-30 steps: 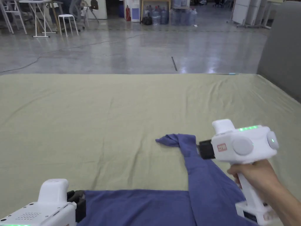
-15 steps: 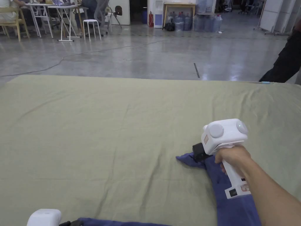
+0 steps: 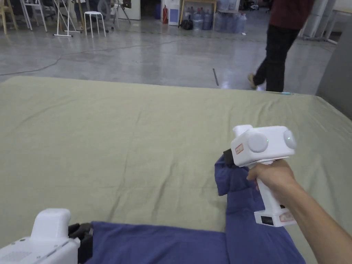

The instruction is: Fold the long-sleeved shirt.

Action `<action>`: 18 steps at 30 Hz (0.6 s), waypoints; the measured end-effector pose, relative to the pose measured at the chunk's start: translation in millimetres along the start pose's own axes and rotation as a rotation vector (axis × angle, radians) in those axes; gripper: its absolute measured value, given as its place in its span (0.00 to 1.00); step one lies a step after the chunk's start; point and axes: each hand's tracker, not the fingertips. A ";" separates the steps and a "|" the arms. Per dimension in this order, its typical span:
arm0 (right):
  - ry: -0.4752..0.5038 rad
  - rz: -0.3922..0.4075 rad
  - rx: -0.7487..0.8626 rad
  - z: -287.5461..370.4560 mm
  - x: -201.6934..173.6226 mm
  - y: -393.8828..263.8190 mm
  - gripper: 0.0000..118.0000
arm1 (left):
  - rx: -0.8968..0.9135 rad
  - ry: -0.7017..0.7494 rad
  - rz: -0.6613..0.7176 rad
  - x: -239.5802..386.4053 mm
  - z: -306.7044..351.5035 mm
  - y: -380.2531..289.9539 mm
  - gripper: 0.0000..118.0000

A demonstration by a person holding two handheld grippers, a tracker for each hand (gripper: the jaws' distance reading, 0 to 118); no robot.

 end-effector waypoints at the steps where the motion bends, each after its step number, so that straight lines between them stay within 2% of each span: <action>1: 0.014 -0.001 0.028 30.3 -2.8 -11.6 0.12 | 0.004 0.000 0.003 2.9 7.2 -1.5 0.00; 5: 0.075 0.021 0.128 123.2 -2.8 -66.4 0.12 | 0.002 -0.010 -0.010 14.5 30.5 -11.5 0.00; 10: 0.147 0.033 0.121 190.1 -13.8 -158.9 0.12 | -0.014 -0.030 -0.002 23.4 51.1 -25.4 0.00; 12: 0.155 0.012 0.077 192.5 -21.4 -195.6 0.12 | -0.014 -0.038 0.003 27.2 61.1 -28.2 0.00; 18: 0.129 0.058 -0.156 133.8 -51.1 -286.7 0.12 | -0.033 -0.041 0.005 32.6 77.5 -39.2 0.00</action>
